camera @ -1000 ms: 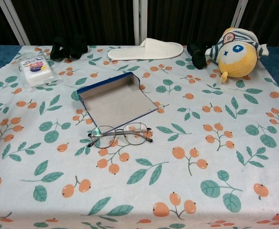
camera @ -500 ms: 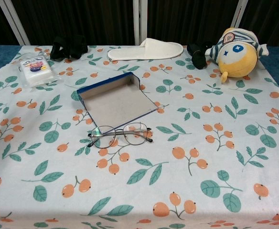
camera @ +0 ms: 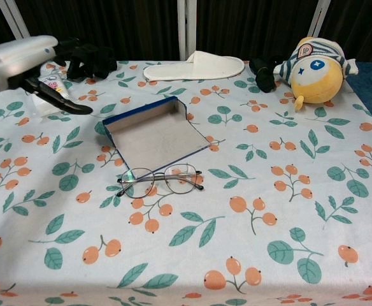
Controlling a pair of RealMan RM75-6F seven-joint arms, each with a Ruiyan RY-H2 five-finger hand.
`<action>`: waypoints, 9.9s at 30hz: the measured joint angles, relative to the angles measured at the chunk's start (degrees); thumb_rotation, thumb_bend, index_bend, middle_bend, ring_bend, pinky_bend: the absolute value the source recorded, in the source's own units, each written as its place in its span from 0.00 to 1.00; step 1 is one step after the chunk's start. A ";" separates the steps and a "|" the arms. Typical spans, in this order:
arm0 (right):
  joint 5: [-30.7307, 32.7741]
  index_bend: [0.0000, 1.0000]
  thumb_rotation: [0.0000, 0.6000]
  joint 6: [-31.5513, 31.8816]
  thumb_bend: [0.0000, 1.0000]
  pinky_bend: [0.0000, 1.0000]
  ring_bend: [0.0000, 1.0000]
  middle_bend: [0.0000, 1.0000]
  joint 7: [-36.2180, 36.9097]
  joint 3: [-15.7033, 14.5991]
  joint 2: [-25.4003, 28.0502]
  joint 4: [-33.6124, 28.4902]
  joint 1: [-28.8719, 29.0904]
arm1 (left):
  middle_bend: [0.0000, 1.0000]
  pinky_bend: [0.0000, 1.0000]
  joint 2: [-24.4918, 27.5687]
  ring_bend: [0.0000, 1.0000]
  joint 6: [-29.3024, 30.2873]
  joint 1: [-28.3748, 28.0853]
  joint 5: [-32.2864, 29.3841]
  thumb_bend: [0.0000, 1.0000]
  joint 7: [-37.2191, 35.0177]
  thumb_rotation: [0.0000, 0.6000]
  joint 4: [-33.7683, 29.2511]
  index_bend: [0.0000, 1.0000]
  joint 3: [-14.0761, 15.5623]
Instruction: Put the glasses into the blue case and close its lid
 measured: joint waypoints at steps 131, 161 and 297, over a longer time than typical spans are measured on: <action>1.55 0.00 1.00 -4.27 0.21 0.00 0.00 0.00 4.48 -0.60 -0.43 3.75 -0.78 | 0.12 0.18 -9.85 0.05 -4.03 -8.20 -20.13 0.42 18.55 1.00 -11.95 0.55 4.94; 0.80 0.00 1.00 -2.69 0.21 0.00 0.00 0.00 2.20 -0.58 0.44 1.02 -1.13 | 0.05 0.18 -8.42 0.04 6.80 -7.30 -12.65 0.47 22.44 1.00 -6.89 0.61 3.82; 6.23 0.00 1.00 -8.92 0.32 0.00 0.00 0.00 -0.14 0.97 1.84 -0.93 0.95 | 0.00 0.17 -11.66 0.03 -2.41 -8.27 -17.39 0.28 24.77 1.00 0.65 0.23 4.98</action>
